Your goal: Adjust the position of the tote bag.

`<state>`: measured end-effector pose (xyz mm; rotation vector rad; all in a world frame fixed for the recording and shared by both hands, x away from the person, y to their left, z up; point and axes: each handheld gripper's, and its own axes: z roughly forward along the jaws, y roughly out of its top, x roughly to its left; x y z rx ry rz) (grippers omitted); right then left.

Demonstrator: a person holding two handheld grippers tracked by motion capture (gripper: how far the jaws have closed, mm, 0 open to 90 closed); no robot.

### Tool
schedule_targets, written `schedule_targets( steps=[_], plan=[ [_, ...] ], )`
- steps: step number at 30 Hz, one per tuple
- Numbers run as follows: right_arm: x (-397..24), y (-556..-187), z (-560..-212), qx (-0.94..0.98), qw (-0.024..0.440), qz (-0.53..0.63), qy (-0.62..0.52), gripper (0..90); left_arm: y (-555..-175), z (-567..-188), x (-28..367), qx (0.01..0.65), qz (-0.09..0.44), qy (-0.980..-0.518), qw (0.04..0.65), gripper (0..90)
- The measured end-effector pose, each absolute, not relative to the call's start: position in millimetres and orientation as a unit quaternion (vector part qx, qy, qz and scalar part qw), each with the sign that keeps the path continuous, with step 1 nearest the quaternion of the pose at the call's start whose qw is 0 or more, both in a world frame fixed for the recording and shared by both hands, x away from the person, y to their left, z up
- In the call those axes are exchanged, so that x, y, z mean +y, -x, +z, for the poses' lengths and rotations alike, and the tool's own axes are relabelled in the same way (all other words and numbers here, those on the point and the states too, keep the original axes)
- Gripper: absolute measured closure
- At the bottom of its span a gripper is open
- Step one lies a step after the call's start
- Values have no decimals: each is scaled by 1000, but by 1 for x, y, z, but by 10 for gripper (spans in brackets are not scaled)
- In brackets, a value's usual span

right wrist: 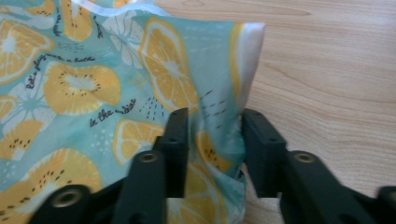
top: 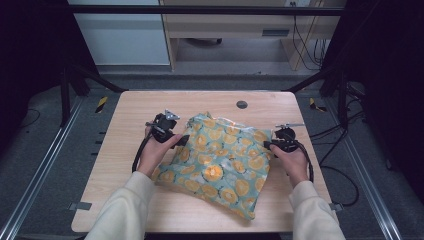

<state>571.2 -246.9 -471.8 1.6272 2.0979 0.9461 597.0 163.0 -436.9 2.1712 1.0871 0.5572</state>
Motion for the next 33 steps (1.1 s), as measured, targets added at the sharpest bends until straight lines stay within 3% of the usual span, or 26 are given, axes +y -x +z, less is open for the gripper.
schedule_targets(
  steps=[6, 19, 30, 33],
  plan=[
    [-244, -567, -469, 748, 159, 343, -546, 846, -601, -439, 164, 417, 214, -827, 310, 101],
    [-240, -564, -465, 760, 172, 342, -526, 849, -620, -453, 156, 426, 209, -825, 307, 140],
    [-240, -564, -465, 762, 171, 344, -521, 847, -627, -478, 146, 429, 170, -837, 295, 153],
    [-240, -564, -465, 761, 172, 347, -521, 847, -626, -482, 148, 437, 155, -832, 304, 196]
  ],
)
